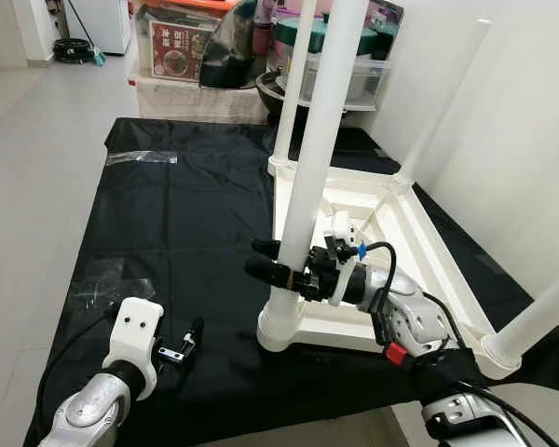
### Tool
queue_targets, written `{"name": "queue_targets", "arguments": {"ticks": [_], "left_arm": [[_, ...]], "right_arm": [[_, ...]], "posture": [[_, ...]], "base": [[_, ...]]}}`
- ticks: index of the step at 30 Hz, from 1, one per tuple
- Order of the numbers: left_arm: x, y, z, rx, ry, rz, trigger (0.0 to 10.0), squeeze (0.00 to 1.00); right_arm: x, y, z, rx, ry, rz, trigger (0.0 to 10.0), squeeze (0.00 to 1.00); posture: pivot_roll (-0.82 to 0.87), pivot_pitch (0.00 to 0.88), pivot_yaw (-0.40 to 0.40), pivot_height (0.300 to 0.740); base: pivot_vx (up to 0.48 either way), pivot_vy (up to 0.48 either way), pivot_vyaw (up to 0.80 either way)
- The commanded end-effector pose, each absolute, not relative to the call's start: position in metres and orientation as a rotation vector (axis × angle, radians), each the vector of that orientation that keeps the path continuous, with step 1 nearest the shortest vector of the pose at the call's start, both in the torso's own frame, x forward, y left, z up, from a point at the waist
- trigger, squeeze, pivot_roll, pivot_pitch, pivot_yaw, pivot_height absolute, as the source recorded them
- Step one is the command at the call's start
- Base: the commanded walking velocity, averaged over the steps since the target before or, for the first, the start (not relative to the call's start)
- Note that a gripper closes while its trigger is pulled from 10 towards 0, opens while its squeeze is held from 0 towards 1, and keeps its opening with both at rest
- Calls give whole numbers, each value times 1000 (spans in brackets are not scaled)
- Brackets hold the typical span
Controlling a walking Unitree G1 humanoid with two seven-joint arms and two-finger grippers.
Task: Building children table
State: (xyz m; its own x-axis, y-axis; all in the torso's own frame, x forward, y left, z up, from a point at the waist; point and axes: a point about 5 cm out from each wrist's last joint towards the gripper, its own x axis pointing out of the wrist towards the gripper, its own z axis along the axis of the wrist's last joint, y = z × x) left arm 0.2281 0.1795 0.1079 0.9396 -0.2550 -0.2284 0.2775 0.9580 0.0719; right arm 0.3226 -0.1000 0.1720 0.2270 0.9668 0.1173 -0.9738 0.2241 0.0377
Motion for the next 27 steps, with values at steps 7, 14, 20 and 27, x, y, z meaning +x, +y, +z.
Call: {"name": "queue_targets", "arguments": {"ticks": [7, 14, 20, 27], "left_arm": [[228, 180, 106, 119, 227, -280, 10000, 0], [228, 177, 105, 123, 227, -289, 10000, 0], [228, 178, 105, 125, 227, -288, 10000, 0], [226, 177, 103, 121, 232, -288, 10000, 0]], "right_arm": [[327, -93, 179, 87, -167, 1346, 0, 0], [335, -91, 187, 74, -245, 1270, 0, 0], [335, -94, 184, 62, -235, 1279, 0, 0], [336, -116, 176, 18, -203, 1230, 0, 0]], "posture": [[142, 0, -157, 740], [144, 0, -154, 740], [142, 0, -156, 740], [128, 0, -153, 740]], "base": [[0, 0, 0], [0, 0, 0], [0, 0, 0], [0, 0, 0]]}}
